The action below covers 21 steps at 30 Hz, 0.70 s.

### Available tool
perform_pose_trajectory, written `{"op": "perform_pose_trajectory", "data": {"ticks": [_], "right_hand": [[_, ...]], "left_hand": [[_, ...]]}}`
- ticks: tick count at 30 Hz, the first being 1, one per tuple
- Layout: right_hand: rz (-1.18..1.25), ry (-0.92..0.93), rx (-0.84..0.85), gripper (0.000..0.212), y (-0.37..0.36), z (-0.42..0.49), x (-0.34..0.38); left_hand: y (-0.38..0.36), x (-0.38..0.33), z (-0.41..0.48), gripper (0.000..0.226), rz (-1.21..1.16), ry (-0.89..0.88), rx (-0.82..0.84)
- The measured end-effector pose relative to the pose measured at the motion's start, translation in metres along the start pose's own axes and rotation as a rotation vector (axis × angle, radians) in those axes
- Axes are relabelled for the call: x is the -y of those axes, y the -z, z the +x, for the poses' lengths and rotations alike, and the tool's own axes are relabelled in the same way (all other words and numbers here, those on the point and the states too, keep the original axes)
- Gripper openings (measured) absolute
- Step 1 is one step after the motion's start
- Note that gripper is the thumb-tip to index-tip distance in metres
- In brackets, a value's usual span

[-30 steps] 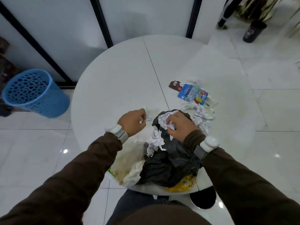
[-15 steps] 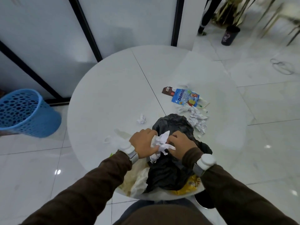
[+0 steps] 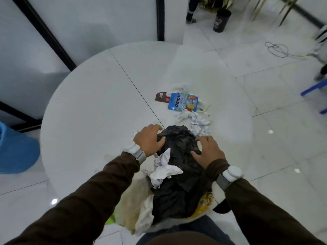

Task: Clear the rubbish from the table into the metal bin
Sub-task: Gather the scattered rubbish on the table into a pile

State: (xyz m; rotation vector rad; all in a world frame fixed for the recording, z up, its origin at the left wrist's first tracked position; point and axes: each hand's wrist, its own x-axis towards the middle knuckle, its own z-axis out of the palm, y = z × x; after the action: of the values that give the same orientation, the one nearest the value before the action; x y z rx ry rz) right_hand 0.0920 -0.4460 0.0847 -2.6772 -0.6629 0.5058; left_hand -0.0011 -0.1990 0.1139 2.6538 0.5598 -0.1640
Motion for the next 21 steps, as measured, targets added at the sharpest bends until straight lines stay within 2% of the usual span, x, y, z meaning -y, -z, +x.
{"op": "perform_pose_trajectory", "data": {"ticks": [4, 6, 13, 18, 21], "right_hand": [[0.034, -0.058, -0.027, 0.064, 0.011, 0.053, -0.009], [0.058, -0.096, -0.04, 0.076, 0.015, 0.087, -0.016], [-0.047, -0.235, 0.102, 0.129, 0.021, 0.215, -0.03], [-0.114, -0.249, 0.26, 0.154, 0.01, 0.303, -0.03], [-0.169, -0.232, 0.341, 0.158, 0.007, 0.331, -0.025]], "left_hand": [[-0.004, -0.01, 0.055, 0.045, 0.051, 0.021, 0.025], [-0.009, -0.012, 0.091, 0.054, 0.089, 0.049, 0.045], [-0.039, -0.004, 0.22, 0.112, 0.303, 0.24, 0.037], [-0.055, 0.001, 0.3, 0.143, 0.257, 0.191, 0.171], [-0.057, -0.004, 0.332, 0.157, 0.268, 0.158, 0.256]]}}
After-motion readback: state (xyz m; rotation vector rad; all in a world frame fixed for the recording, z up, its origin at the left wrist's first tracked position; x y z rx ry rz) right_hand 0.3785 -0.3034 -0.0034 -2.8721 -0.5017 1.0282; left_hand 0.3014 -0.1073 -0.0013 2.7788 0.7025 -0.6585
